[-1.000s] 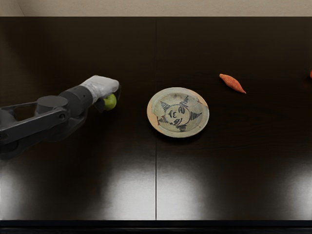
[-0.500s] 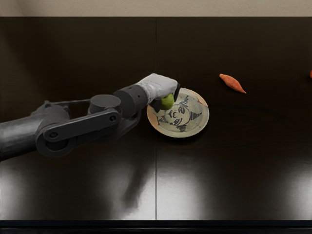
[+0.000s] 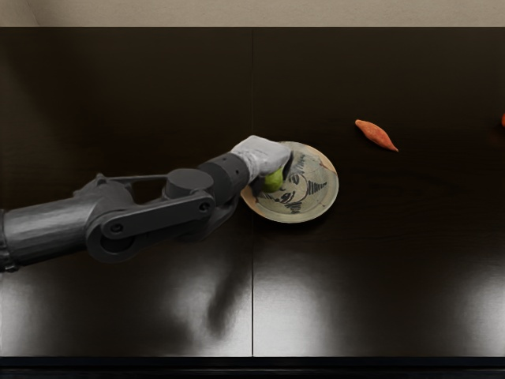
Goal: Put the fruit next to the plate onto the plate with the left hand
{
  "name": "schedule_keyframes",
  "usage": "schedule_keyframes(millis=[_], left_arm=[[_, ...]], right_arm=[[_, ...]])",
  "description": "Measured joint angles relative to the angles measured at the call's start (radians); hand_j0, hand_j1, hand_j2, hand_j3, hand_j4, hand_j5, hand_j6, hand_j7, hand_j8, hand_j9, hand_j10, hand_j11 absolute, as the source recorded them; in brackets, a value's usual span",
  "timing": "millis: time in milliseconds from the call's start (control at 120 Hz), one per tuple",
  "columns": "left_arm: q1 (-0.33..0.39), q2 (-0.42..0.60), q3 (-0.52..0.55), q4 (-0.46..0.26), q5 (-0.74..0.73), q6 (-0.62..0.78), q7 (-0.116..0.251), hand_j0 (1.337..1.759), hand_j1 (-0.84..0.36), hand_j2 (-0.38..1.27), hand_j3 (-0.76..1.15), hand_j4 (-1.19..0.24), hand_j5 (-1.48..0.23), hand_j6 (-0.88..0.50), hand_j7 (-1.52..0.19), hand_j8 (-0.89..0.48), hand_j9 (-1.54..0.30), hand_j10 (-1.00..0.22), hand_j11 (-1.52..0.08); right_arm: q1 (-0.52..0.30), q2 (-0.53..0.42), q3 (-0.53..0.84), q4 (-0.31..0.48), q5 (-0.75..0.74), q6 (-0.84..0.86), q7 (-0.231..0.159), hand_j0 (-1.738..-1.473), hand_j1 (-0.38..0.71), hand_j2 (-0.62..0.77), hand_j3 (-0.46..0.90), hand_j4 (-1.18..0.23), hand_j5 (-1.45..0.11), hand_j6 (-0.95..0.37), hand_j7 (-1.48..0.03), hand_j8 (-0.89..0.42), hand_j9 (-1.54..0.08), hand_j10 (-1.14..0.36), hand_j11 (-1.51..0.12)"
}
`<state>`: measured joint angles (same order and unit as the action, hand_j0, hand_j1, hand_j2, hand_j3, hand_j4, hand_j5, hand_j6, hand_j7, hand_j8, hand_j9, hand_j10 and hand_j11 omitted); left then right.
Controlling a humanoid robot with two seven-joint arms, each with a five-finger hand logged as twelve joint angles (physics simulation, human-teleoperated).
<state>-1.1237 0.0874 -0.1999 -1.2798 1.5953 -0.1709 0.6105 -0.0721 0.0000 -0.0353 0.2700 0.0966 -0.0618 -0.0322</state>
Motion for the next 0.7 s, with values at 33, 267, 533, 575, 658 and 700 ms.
schedule_keyframes(millis=[33, 267, 533, 575, 658, 700], left_arm=[[-0.006, 0.000, 0.003, 0.001, 0.002, 0.004, 0.000, 1.646, -0.35, 0.36, 0.00, -0.48, -1.04, -0.28, -1.01, -0.43, -1.01, -0.72, -1.02], [-0.022, 0.002, 0.009, -0.010, -0.003, 0.012, 0.000, 1.654, -0.08, 0.15, 0.00, -0.33, -0.56, -0.26, -0.55, -0.31, -0.55, -0.40, -0.55], [-0.080, 0.184, -0.047, -0.141, -0.324, -0.003, 0.000, 1.657, 0.01, 0.08, 0.00, -0.27, -0.39, -0.26, -0.39, -0.27, -0.39, -0.30, -0.39], [-0.080, 0.247, -0.080, -0.156, -0.431, -0.031, 0.000, 1.657, 0.02, 0.07, 0.00, -0.27, -0.38, -0.26, -0.38, -0.27, -0.38, -0.29, -0.38], [-0.074, 0.392, -0.159, -0.173, -0.692, -0.152, 0.000, 1.657, 0.03, 0.07, 0.00, -0.27, -0.36, -0.26, -0.36, -0.26, -0.36, -0.28, -0.36], [-0.070, 0.445, -0.186, -0.176, -0.823, -0.222, 0.000, 1.658, 0.03, 0.06, 0.00, -0.26, -0.36, -0.26, -0.36, -0.26, -0.36, -0.27, -0.36]], right_arm=[[0.000, 0.000, 0.000, 0.000, 0.000, 0.000, 0.000, -1.658, -0.31, -0.01, 0.00, -0.03, -0.04, -0.03, -0.04, -0.03, -0.04, -0.03, -0.04], [0.000, 0.000, 0.000, 0.000, 0.000, 0.000, 0.000, -1.658, -0.31, -0.01, 0.00, -0.03, -0.04, -0.03, -0.04, -0.03, -0.04, -0.03, -0.04], [0.000, 0.000, 0.000, 0.000, 0.000, 0.000, 0.000, -1.658, -0.31, -0.01, 0.00, -0.03, -0.04, -0.03, -0.04, -0.03, -0.04, -0.03, -0.04], [0.000, 0.000, 0.000, 0.000, 0.000, 0.000, 0.000, -1.658, -0.31, -0.01, 0.00, -0.03, -0.04, -0.03, -0.04, -0.03, -0.04, -0.03, -0.04], [0.000, 0.000, 0.000, 0.000, 0.000, 0.000, 0.000, -1.658, -0.31, -0.01, 0.00, -0.03, -0.04, -0.03, -0.04, -0.03, -0.04, -0.03, -0.04], [0.000, 0.000, 0.000, 0.000, 0.000, 0.000, 0.000, -1.658, -0.31, -0.01, 0.00, -0.03, -0.04, -0.03, -0.04, -0.03, -0.04, -0.03, -0.04]])
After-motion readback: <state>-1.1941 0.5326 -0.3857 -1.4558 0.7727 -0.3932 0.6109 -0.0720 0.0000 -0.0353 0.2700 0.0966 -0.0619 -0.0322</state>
